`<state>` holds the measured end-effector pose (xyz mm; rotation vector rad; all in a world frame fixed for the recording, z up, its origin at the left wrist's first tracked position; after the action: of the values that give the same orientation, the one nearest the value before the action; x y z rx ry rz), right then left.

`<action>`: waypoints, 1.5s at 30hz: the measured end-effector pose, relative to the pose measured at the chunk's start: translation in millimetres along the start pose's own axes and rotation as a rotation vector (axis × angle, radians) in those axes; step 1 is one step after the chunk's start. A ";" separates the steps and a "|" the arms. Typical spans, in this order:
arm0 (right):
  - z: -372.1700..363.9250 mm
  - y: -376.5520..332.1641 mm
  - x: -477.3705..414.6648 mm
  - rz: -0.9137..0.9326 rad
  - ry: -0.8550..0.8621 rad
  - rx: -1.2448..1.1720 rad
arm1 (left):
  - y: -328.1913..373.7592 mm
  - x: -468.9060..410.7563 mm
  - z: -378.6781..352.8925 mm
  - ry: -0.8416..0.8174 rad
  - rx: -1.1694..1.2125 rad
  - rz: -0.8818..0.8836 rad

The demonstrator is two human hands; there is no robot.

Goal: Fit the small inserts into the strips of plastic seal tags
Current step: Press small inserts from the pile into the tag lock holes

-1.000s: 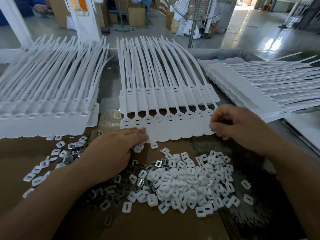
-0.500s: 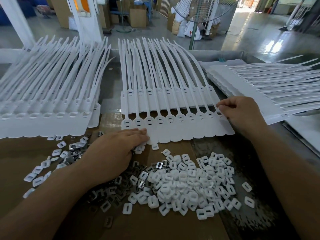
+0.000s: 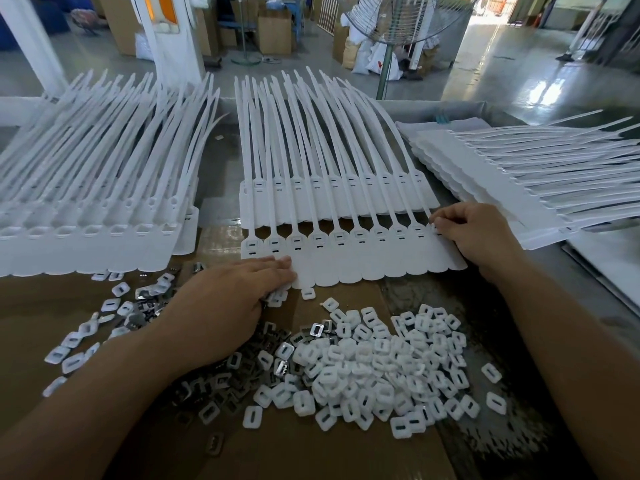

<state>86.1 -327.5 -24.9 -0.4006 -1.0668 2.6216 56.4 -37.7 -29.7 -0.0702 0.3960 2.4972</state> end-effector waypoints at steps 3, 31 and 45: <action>-0.1 1.3 -2.2 -0.014 0.004 -0.004 | 0.6 0.6 0.5 0.005 0.002 0.002; -8.6 4.8 -16.8 -0.065 -0.036 0.024 | -0.2 2.3 -0.2 0.011 0.017 0.007; 2.9 -4.7 -2.7 0.040 0.053 0.147 | -4.3 2.2 8.1 0.092 0.082 0.074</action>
<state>88.3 -327.1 -19.2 -0.4596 -0.8518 2.6874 57.4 -30.7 -23.4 -0.1401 0.5484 2.5540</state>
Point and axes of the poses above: each hand's wrist, its own x-axis away from the middle knuckle, its own z-axis out of the back of the hand, y = z × x, the point moved 7 cm from there along -x, towards the middle knuckle, and after that the axes turned 4 degrees about z, right-handed, at the moved point
